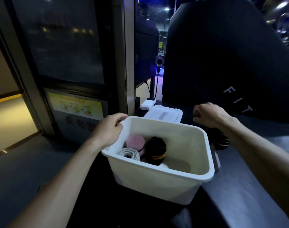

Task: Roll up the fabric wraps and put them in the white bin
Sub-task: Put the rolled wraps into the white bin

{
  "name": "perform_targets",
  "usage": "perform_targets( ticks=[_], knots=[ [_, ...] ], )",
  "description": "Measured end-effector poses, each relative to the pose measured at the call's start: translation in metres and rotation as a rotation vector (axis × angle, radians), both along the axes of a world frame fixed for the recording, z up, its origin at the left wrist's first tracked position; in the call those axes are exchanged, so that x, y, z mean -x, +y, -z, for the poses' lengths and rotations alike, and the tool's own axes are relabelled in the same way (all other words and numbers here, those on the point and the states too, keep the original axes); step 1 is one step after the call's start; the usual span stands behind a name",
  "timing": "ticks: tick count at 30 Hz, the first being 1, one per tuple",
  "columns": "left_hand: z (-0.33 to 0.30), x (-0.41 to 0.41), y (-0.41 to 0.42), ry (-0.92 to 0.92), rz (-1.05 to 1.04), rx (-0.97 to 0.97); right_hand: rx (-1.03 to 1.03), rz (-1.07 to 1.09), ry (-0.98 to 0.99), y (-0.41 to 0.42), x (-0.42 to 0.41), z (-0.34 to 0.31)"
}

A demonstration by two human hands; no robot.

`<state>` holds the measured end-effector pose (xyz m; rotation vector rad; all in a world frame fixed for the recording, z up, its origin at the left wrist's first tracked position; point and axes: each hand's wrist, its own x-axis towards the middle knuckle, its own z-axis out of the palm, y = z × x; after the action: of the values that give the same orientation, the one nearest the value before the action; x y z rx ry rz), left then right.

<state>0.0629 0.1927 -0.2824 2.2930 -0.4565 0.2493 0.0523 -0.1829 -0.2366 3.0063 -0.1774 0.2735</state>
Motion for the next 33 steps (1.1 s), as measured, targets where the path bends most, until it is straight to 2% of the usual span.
perform_targets(
  ticks=[5, 16, 20, 22, 23, 25, 26, 29, 31, 33],
  knots=[
    [0.003, 0.0, 0.0, -0.005, -0.002, 0.011, -0.015, 0.14, 0.121, -0.034, -0.005, 0.036],
    [0.001, 0.002, 0.0, -0.017, -0.029, 0.003, -0.197, 0.073, -0.056, -0.035, -0.005, 0.048],
    [-0.001, 0.003, -0.001, -0.024, -0.047, -0.034, -0.347, -0.068, -0.335, -0.002, 0.01, -0.001],
    [-0.002, 0.005, -0.002, -0.028, -0.048, -0.049, -0.487, -0.249, -0.475, 0.026, 0.028, -0.034],
    [-0.003, 0.006, -0.003, -0.03, -0.046, -0.052, -0.578, -0.361, -0.47, 0.041, 0.039, -0.048],
    [-0.004, 0.007, -0.003, -0.036, -0.047, -0.058, -0.702, -0.59, -0.274, 0.073, 0.061, -0.067],
    [-0.004, 0.007, -0.003, -0.04, -0.049, -0.063, -0.678, -0.679, -0.131, 0.088, 0.069, -0.07],
    [-0.005, 0.009, -0.003, -0.05, -0.045, -0.09, -0.349, -0.768, 0.202, 0.128, 0.078, -0.052],
    [-0.006, 0.011, -0.003, -0.046, -0.037, -0.097, -0.14, -0.745, 0.273, 0.146, 0.075, -0.037],
    [-0.007, 0.012, -0.003, -0.048, -0.039, -0.097, -0.058, -0.73, 0.345, 0.154, 0.07, -0.028]
  ],
)
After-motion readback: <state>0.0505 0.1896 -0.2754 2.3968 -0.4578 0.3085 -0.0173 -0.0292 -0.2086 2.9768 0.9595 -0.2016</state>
